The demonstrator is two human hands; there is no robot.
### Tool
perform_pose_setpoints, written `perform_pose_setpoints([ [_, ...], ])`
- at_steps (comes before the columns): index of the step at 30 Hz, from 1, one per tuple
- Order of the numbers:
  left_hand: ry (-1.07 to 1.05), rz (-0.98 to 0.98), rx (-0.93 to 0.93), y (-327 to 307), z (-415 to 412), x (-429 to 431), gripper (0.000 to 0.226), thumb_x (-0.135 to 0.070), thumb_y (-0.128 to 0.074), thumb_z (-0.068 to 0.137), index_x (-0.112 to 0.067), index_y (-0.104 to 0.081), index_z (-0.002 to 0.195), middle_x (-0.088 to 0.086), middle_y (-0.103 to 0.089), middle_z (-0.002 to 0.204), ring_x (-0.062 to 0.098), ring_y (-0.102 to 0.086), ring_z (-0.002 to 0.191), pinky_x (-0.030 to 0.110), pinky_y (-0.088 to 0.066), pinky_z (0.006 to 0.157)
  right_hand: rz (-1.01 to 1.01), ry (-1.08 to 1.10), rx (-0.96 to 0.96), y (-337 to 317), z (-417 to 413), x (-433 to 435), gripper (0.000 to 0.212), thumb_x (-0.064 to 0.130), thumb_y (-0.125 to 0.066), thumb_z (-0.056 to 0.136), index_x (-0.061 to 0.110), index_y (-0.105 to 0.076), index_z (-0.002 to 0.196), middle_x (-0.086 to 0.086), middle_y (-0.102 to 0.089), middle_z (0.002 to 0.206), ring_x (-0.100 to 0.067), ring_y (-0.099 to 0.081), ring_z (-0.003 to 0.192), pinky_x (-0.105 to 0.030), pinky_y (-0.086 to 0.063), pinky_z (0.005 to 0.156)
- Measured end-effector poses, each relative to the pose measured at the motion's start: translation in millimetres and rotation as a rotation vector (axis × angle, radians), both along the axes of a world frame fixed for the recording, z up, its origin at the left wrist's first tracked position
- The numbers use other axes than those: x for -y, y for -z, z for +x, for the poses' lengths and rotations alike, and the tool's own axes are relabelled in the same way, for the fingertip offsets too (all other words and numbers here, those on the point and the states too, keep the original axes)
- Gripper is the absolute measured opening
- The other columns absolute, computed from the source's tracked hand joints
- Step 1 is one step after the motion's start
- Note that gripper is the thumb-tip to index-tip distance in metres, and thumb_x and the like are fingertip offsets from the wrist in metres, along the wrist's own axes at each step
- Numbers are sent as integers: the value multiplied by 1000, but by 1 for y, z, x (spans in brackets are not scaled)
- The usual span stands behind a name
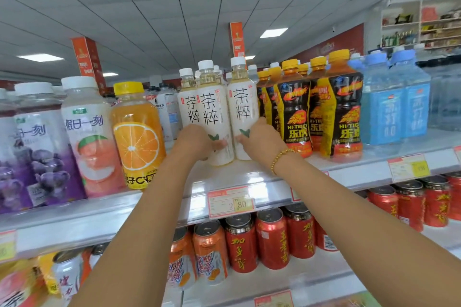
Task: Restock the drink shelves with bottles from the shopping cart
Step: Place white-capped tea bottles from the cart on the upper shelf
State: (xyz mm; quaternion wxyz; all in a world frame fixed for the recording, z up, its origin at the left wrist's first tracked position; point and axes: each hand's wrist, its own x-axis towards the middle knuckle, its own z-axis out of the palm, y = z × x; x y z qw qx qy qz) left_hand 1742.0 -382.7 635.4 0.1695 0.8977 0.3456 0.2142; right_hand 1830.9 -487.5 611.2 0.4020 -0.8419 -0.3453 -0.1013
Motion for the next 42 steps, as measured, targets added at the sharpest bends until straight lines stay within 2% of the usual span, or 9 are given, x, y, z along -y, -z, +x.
perform_pose_setpoints([
  [4,13,-20,57,3,12,-4,47,-46,-69,78,-11,-43,60,2,-51,62,16,-51,59,24,-36,50,-206,86,171,3,4,0,28,14,-47,96,-3,-51,117,-17,-59,117,-29,-59,107,-32,-48,82],
  [7,-25,-8,54,2,20,-3,49,-47,-70,77,-10,-42,61,2,-47,60,14,-45,54,24,-31,46,-278,94,220,2,8,-3,23,17,-48,94,3,-59,109,-14,-63,111,-27,-60,102,-30,-47,75],
  [13,-28,80,56,2,31,-5,48,-49,-70,76,-8,-48,66,4,-52,65,27,-64,85,23,-34,50,-270,146,232,-1,15,-12,27,23,-51,94,4,-59,111,-12,-60,113,-26,-60,102,-27,-42,69],
  [19,-64,121,45,0,38,-10,54,-53,-73,71,-11,-40,60,1,-49,60,15,-47,54,24,-30,43,-271,164,246,3,15,-11,28,20,-48,95,3,-57,115,-14,-56,120,-27,-58,108,-31,-48,78],
  [30,-107,207,136,2,13,24,54,-54,-63,79,-5,-49,65,4,-53,62,18,-48,55,27,-37,46,-216,79,179,-4,-5,12,23,20,-50,93,4,-61,105,-13,-63,110,-28,-61,101,-30,-46,71],
  [33,53,367,469,17,-19,63,43,-46,-54,89,-9,-65,70,3,-65,63,22,-61,62,35,-51,63,-76,73,407,-5,-33,58,25,33,-46,95,11,-58,88,-9,-59,87,-26,-59,85,-29,-40,63],
  [36,308,327,679,48,-36,116,48,-47,-48,89,-12,-54,57,2,-57,50,20,-56,53,36,-47,60,123,154,603,11,-53,126,35,41,-41,95,18,-39,69,0,-42,61,-25,-47,63,-29,-33,57],
  [39,535,194,651,97,-25,166,49,-49,-47,85,-12,-39,52,1,-42,46,12,-38,45,27,-34,53,126,198,580,53,-39,196,41,44,-43,89,22,-30,57,4,-33,49,-31,-47,53,-30,-31,52],
  [42,721,140,486,163,3,211,48,-50,-43,84,-22,-30,48,-2,-39,45,9,-38,46,22,-28,49,-153,301,362,118,-5,264,47,45,-47,91,23,-28,55,3,-37,51,-31,-54,62,-30,-27,54],
])
